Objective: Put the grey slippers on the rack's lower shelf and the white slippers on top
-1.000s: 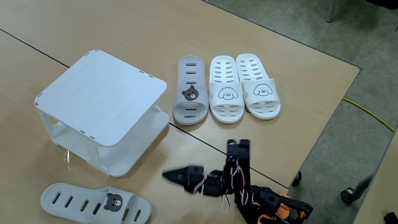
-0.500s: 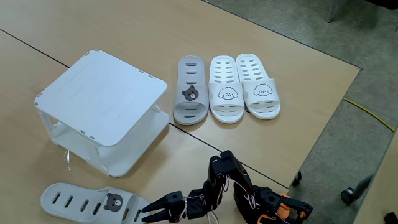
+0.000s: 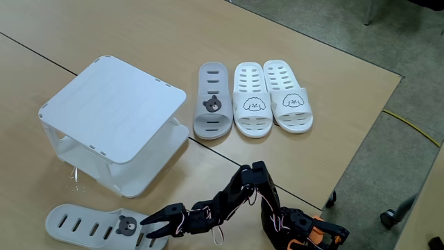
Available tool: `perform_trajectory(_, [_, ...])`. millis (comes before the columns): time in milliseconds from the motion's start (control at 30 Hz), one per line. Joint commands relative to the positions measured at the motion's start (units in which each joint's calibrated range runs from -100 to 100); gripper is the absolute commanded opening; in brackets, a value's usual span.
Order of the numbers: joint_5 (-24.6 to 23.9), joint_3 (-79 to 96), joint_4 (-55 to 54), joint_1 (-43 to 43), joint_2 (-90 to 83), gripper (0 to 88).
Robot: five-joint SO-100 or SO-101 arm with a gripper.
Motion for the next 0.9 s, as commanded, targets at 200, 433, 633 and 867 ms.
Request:
perform_trajectory(200, [0.4, -14.3, 0.1, 1.0, 5.8, 23.5])
perform_trajectory(433, [0.4, -25.9, -0.3, 0.6, 14.3, 23.3])
perform_trajectory(633, [0.4, -36.7, -0.5, 1.2, 22.1, 21.5])
perform_trajectory(867, [0.4, -39.7, -0.2, 1.2, 21.2, 0.8])
